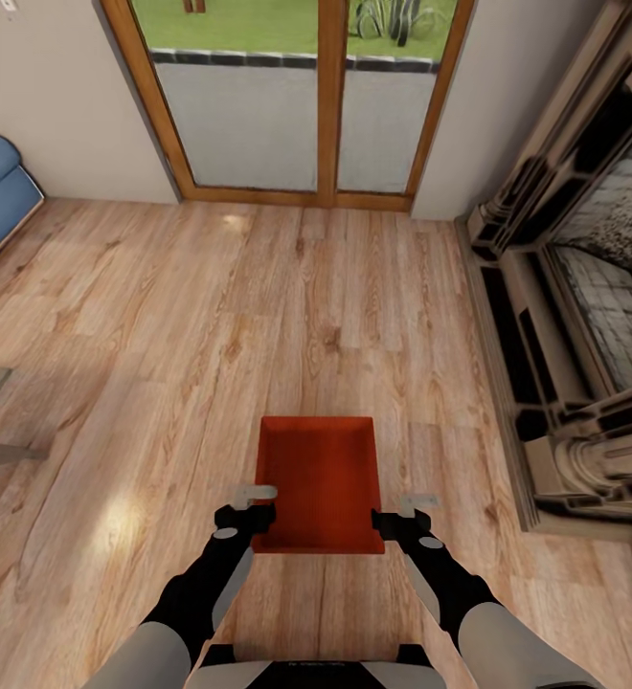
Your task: Move the two storage containers from the living room to the garage. In the garage, place one container on the floor and stack the other container on top of it (either order is fine).
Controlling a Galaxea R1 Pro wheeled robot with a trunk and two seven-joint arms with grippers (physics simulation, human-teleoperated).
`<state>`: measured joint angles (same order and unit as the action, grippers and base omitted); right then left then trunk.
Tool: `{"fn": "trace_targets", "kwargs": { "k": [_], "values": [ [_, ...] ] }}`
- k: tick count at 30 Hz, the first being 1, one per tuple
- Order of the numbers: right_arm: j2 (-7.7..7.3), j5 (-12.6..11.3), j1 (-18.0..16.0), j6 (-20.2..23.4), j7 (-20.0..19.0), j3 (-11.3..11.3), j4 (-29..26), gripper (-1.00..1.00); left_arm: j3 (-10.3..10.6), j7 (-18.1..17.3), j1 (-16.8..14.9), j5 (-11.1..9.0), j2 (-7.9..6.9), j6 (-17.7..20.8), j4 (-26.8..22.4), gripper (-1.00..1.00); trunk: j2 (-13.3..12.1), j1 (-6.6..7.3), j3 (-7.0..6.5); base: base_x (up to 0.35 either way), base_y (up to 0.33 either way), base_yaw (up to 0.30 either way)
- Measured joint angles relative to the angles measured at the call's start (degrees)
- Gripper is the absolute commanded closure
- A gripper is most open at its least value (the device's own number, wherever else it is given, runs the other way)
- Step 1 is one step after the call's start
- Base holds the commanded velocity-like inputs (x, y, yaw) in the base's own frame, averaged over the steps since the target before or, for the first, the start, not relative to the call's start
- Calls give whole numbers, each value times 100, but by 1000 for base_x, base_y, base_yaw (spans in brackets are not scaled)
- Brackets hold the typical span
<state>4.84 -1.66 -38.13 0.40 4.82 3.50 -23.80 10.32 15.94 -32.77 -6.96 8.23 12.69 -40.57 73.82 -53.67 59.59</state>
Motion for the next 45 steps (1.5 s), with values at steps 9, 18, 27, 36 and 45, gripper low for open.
{"fn": "trace_targets", "kwargs": {
  "k": [9,18,27,36,45],
  "values": [
    [2,16,0,4,4,0,0,-100,10,0,0,2,-5,-9,18,-100,361,-198,162,0,0,0],
    [2,15,0,15,8,-8,0,-100,11,-3,-2,-24,-9,-17,31,-100,722,-395,323,0,0,0],
    [2,15,0,-5,13,-8,0,-100,10,-9,0,-29,-30,-17,61,-100,1083,-593,485,0,0,0],
    [-7,15,0,-16,14,-14,-1,-100,-1,-13,0,-52,-55,-25,67,-100,1444,-791,646,0,0,0],
    [-7,15,0,-16,14,-11,-1,-100,-4,-17,0,-59,-107,-26,78,-100,1805,-989,808,0,0,0]
  ]
}}
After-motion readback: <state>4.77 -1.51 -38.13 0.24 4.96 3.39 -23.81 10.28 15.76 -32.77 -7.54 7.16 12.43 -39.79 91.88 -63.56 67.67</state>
